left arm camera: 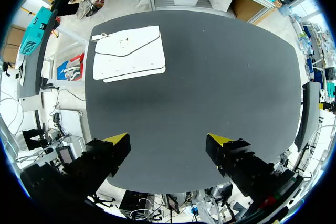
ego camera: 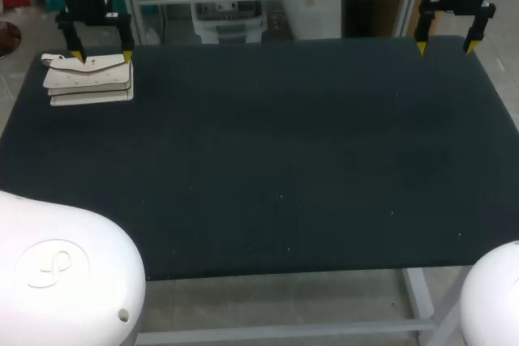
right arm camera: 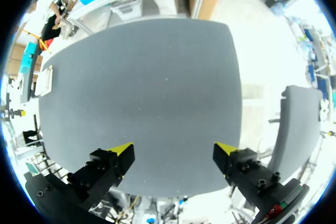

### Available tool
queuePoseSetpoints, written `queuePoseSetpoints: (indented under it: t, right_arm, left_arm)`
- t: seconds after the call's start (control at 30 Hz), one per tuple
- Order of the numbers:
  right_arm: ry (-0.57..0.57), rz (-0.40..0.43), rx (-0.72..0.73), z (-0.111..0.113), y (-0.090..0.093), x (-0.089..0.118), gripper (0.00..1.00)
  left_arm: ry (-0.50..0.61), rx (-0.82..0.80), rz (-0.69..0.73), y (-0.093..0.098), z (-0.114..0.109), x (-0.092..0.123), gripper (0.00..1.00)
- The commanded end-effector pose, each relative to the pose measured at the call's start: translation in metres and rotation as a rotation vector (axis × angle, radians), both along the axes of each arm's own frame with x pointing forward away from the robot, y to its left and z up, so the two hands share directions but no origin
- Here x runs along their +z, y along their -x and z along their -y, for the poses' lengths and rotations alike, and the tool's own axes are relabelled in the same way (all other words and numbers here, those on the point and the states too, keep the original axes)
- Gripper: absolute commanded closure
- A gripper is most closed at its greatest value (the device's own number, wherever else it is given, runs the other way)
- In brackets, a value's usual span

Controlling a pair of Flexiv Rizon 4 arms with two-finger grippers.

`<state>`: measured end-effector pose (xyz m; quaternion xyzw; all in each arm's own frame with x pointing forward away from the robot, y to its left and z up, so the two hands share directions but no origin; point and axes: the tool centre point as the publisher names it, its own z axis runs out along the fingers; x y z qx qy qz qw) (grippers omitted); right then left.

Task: Pick up the bag, open it, inspect its contents, close it, and place it on the opposite side

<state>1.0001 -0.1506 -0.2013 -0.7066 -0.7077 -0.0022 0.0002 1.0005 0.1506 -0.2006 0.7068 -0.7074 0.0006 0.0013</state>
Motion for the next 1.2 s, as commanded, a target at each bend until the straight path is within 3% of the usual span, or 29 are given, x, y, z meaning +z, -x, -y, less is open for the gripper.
queuePoseSetpoints:
  t: [0.03,0.6,0.83,0.97,1.2]
  right_arm:
    - [0.002,-0.002,0.000,0.000,0.000,0.001,0.00]
    - [0.002,-0.002,0.000,0.000,0.000,0.001,0.00]
    - [0.052,0.137,0.228,-0.018,0.007,-0.003,0.00]
    - [0.060,0.224,0.459,-0.032,0.019,-0.011,0.00]
    - [0.057,0.368,0.718,-0.051,0.038,-0.030,0.00]
  left_arm:
    - [-0.001,0.000,0.000,0.000,0.000,0.000,0.00]
    - [0.018,-0.014,-0.002,0.000,0.000,0.000,0.00]
    - [0.155,-0.012,-0.007,-0.006,-0.015,-0.003,0.00]
    - [0.209,0.001,0.010,-0.014,-0.029,-0.009,0.00]
    - [0.299,0.073,-0.006,-0.039,-0.060,-0.029,0.00]
